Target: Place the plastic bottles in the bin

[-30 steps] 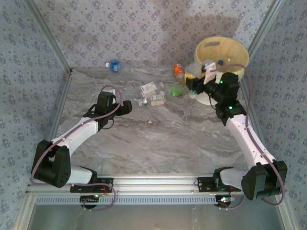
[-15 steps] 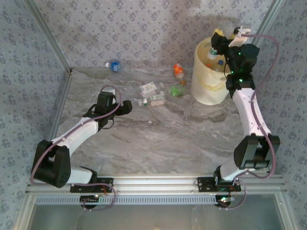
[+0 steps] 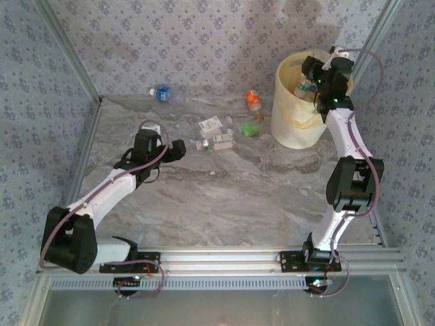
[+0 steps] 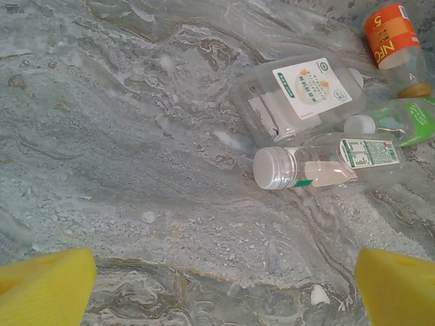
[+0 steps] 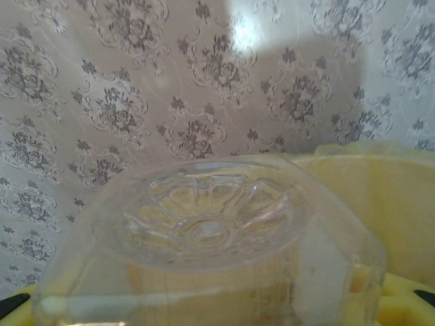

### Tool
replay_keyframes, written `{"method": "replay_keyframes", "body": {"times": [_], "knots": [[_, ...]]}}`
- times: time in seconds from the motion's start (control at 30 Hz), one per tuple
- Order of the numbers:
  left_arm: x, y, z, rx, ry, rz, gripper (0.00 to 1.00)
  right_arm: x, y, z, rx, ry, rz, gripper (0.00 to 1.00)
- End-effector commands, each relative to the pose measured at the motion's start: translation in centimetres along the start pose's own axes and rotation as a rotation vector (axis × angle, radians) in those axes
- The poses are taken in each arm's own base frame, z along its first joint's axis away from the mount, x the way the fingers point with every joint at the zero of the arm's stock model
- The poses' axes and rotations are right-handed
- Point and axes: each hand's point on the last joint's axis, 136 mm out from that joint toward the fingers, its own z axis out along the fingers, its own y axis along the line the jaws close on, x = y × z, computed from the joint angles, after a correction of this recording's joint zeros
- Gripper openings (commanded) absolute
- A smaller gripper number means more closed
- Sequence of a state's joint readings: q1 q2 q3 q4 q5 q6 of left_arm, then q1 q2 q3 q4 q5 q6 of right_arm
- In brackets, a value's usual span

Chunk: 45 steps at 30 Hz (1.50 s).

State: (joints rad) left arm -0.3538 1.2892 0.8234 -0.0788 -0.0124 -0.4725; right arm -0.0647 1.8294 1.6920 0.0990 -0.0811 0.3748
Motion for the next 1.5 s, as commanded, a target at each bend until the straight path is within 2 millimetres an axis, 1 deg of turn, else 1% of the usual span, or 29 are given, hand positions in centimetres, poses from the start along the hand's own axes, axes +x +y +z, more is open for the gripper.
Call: {"method": "replay_keyframes", "body": {"times": [0.0,0.07,0.13,0.2,0.37,0.43,0.7,0.9,0.97,1.03,1.13,1.23,1.37,1.47], "knots": [[-0.2,0.4,-0.4,-0.008,-0.012,0.005,0.98,0.7,1.2,0.4,0.012,0.069,0.021,0.61],[-0.1,0.3,-0.4,-0.007,-0.01,0.007,0.98,1.0,1.5,0.3,0.02,0.091,0.014,0.68],[-0.1,0.3,-0.3,-0.006,-0.007,0.008,0.98,0.8,1.8,-0.1,0.019,0.098,0.003,0.76],[0.0,0.2,-0.3,0.002,-0.003,0.013,0.98,0.4,2.2,-0.9,0.016,0.099,-0.011,0.81],[0.1,-0.6,0.2,0.039,0.018,0.036,0.98,-0.7,2.9,-3.5,0.006,0.093,-0.029,0.93],[0.1,-1.0,0.6,0.057,0.032,0.044,0.98,-1.3,3.2,-4.9,0.0,0.084,-0.042,0.99],[-0.4,-2.6,2.2,0.113,0.076,0.072,0.98,-3.2,4.8,-11.2,-0.053,0.024,-0.056,1.0],[-0.8,-3.6,3.8,0.14,0.111,0.089,0.98,-2.5,6.7,-16.5,-0.167,0.011,-0.073,1.0],[-1.0,-4.0,4.3,0.15,0.117,0.104,0.98,-2.0,7.2,-18.4,-0.2,0.006,-0.077,1.0],[-1.2,-4.6,4.9,0.17,0.123,0.132,0.98,-0.9,7.8,-19.9,-0.247,0.014,-0.076,1.0],[-1.3,-6.1,5.9,0.198,0.142,0.228,0.98,2.1,8.3,-21.7,-0.307,0.055,-0.077,1.0],[-1.4,-7.6,7.1,0.213,0.141,0.327,0.98,4.7,8.8,-23.3,-0.358,0.064,-0.084,1.0],[-1.7,-8.8,8.9,0.238,0.138,0.439,0.98,8.6,8.8,-24.3,-0.393,0.114,-0.058,1.0],[-1.9,-9.4,10.5,0.258,0.159,0.521,0.98,10.8,8.2,-24.3,-0.374,0.141,-0.025,1.0]]}}
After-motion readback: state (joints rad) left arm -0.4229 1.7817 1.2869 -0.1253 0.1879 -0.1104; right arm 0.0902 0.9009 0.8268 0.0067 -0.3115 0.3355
